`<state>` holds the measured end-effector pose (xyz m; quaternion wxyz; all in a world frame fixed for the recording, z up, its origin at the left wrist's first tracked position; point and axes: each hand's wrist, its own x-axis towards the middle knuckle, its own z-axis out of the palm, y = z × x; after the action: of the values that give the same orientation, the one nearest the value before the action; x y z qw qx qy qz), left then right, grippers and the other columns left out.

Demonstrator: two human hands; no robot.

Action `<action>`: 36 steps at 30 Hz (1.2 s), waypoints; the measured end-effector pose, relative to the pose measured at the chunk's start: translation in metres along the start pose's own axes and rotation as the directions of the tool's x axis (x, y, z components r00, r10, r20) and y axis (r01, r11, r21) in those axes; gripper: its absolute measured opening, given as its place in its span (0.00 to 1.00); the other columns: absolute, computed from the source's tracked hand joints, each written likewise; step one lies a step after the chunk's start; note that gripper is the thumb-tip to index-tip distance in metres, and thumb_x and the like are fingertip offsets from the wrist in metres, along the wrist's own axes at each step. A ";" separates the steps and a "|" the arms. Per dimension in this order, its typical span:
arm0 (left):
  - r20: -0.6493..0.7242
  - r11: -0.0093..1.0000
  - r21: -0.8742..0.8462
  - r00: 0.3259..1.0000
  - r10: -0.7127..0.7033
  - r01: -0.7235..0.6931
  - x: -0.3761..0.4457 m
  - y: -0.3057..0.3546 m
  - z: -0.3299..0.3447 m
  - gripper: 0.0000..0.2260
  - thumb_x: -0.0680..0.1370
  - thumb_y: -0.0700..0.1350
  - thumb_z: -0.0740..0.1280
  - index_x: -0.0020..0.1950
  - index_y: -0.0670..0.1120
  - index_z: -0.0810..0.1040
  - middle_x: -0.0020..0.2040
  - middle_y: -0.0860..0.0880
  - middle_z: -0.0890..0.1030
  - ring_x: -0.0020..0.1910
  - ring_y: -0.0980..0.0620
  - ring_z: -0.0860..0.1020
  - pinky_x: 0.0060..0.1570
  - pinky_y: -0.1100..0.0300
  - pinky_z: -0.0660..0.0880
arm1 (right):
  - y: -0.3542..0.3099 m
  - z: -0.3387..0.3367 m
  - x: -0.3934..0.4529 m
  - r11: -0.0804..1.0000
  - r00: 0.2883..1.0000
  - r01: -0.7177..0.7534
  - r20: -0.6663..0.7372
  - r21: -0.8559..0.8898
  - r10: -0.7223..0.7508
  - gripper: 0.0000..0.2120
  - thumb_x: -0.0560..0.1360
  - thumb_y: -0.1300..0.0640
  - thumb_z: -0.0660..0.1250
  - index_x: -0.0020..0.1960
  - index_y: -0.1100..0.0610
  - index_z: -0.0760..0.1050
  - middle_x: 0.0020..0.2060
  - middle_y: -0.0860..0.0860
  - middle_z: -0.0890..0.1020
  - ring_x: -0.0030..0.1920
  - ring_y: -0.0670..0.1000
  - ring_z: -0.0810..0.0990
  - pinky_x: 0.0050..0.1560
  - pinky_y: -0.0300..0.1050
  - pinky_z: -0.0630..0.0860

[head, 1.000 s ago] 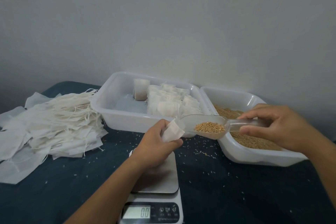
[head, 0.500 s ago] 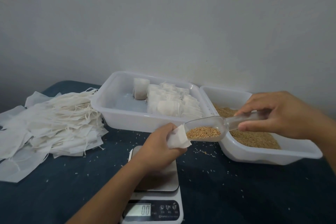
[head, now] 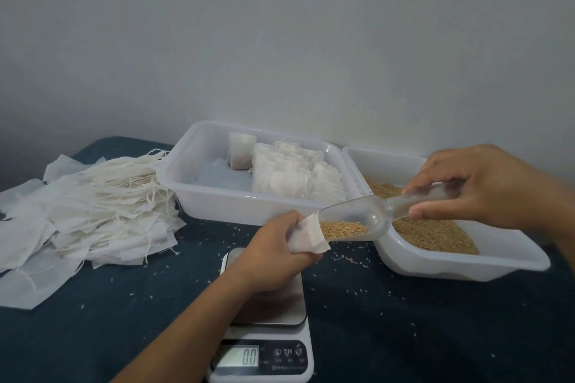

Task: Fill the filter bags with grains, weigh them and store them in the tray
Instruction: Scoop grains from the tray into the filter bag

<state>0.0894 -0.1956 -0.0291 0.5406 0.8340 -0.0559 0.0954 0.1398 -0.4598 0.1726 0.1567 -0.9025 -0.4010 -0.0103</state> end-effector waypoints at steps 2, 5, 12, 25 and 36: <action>-0.004 1.000 -0.006 1.000 0.005 -0.005 0.000 -0.001 0.000 0.14 0.74 0.51 0.78 0.51 0.55 0.74 0.47 0.55 0.79 0.46 0.57 0.78 0.41 0.66 0.72 | -0.001 -0.001 0.000 0.999 1.000 -0.001 0.002 -0.033 0.001 0.14 0.61 0.35 0.76 0.46 0.34 0.85 0.42 0.38 0.84 0.41 0.44 0.81 0.37 0.34 0.72; -0.005 1.000 0.002 1.000 0.002 -0.002 0.000 -0.002 0.000 0.14 0.73 0.51 0.78 0.50 0.56 0.74 0.47 0.56 0.79 0.46 0.58 0.78 0.41 0.67 0.72 | -0.004 -0.001 0.000 0.997 1.000 0.007 -0.008 -0.073 -0.008 0.15 0.61 0.33 0.75 0.46 0.36 0.86 0.42 0.38 0.83 0.42 0.44 0.81 0.38 0.41 0.71; -0.027 1.000 -0.015 1.000 0.005 -0.005 0.002 -0.004 0.001 0.13 0.72 0.50 0.78 0.49 0.55 0.75 0.44 0.56 0.80 0.40 0.61 0.76 0.39 0.68 0.71 | -0.010 -0.002 -0.001 0.985 0.999 0.031 -0.019 -0.172 -0.035 0.16 0.62 0.31 0.73 0.47 0.35 0.85 0.45 0.34 0.82 0.45 0.40 0.80 0.37 0.40 0.70; -0.073 0.995 -0.098 0.997 -0.033 0.026 0.000 -0.001 -0.001 0.11 0.73 0.49 0.77 0.47 0.54 0.75 0.38 0.62 0.78 0.36 0.64 0.75 0.34 0.71 0.70 | 0.002 0.004 -0.010 0.994 0.991 0.031 -0.127 -0.105 -0.044 0.11 0.63 0.35 0.76 0.46 0.33 0.84 0.44 0.36 0.83 0.42 0.42 0.81 0.38 0.31 0.72; -0.054 0.907 -0.408 0.989 -0.138 0.104 -0.002 0.010 -0.005 0.09 0.76 0.45 0.76 0.53 0.53 0.79 0.39 0.60 0.80 0.39 0.61 0.77 0.40 0.68 0.73 | 0.039 0.091 -0.020 0.911 0.927 -0.111 -0.289 0.396 0.238 0.11 0.69 0.36 0.70 0.47 0.39 0.81 0.38 0.44 0.85 0.31 0.46 0.80 0.36 0.39 0.77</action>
<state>0.0847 -0.1949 -0.0183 0.7077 0.7017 -0.0003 0.0822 0.1446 -0.4725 0.0720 0.3906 -0.8740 -0.2802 -0.0708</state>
